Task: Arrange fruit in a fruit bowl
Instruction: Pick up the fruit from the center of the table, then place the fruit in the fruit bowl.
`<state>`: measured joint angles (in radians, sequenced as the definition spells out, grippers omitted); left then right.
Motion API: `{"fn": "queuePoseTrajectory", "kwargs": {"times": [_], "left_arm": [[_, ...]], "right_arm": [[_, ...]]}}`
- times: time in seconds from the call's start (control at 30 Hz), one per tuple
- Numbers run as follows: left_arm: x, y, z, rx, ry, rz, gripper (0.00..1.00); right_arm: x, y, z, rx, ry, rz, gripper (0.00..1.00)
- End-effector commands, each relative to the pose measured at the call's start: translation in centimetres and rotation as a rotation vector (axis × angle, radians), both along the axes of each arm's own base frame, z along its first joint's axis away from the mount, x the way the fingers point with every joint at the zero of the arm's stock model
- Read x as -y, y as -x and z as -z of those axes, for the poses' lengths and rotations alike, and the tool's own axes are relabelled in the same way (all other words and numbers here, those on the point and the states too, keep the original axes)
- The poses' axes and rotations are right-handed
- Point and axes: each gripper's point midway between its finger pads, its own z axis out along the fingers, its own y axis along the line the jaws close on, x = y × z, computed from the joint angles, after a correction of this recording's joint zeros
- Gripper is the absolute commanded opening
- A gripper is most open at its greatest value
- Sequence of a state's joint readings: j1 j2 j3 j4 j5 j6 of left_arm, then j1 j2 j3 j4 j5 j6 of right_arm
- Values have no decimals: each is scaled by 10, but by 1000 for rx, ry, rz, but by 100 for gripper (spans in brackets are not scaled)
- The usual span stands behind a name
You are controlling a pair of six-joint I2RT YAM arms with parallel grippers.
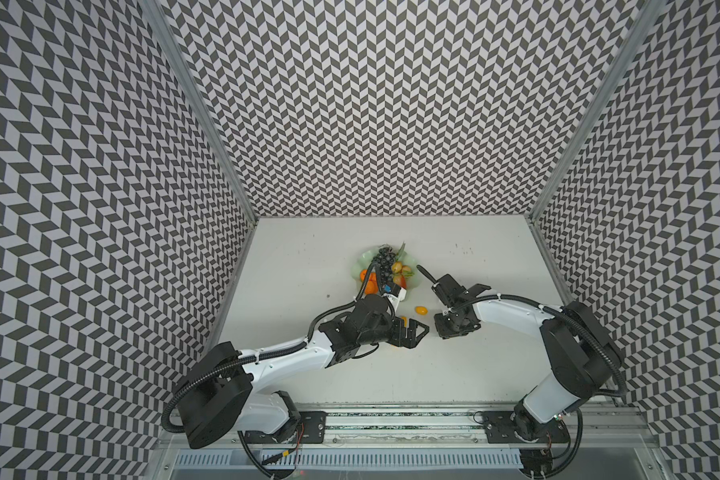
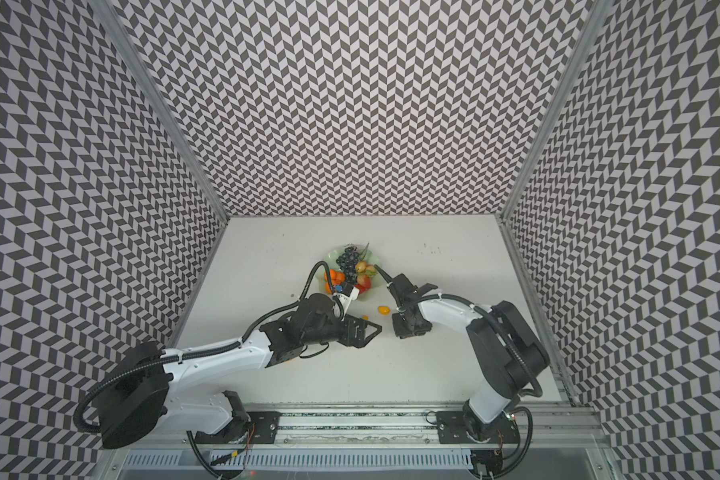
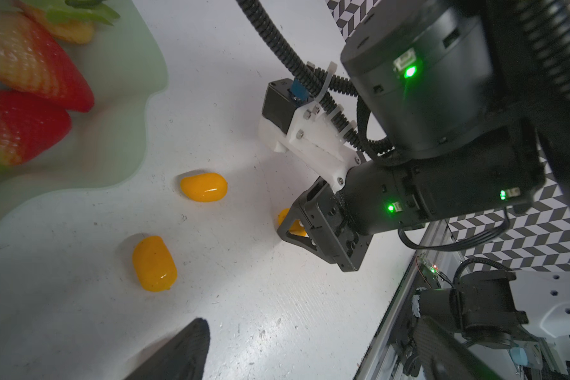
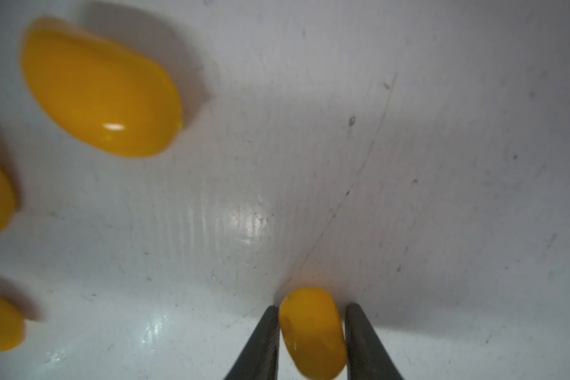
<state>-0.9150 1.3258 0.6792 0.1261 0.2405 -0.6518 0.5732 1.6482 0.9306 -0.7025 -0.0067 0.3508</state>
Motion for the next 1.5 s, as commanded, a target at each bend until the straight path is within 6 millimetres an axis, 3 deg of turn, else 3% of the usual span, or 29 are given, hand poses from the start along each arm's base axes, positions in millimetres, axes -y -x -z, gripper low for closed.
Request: {"fn": "queuePoseTrajectory", "kwargs": {"times": [0.0,0.37,0.5,0.7,0.83,1.07,1.23,1.47], "left_arm": [[-3,3,-8,16,24,-5,100],[-17,3,-7,10,35,-50,100],[-24,-3,-14,16,59,-80,100],[-34,-16,-26,26,80,-104,100],[-45,-27,-31,33,86,-131,100],[-75,-48,-35,43,79,-205,100],[-96,-56,-32,40,73,-259,100],[-118,-62,-28,29,63,-315,100]], "right_arm": [[-1,-5,8,7,16,3,30],[-3,-11,-10,67,8,14,26],[-5,-17,-32,126,-12,14,26],[-20,-29,-80,234,-83,5,26],[-36,-36,-105,269,-144,-23,26],[-73,-45,-130,304,-230,-90,26],[-106,-51,-131,302,-253,-152,25],[-149,-67,-116,281,-277,-191,23]]}}
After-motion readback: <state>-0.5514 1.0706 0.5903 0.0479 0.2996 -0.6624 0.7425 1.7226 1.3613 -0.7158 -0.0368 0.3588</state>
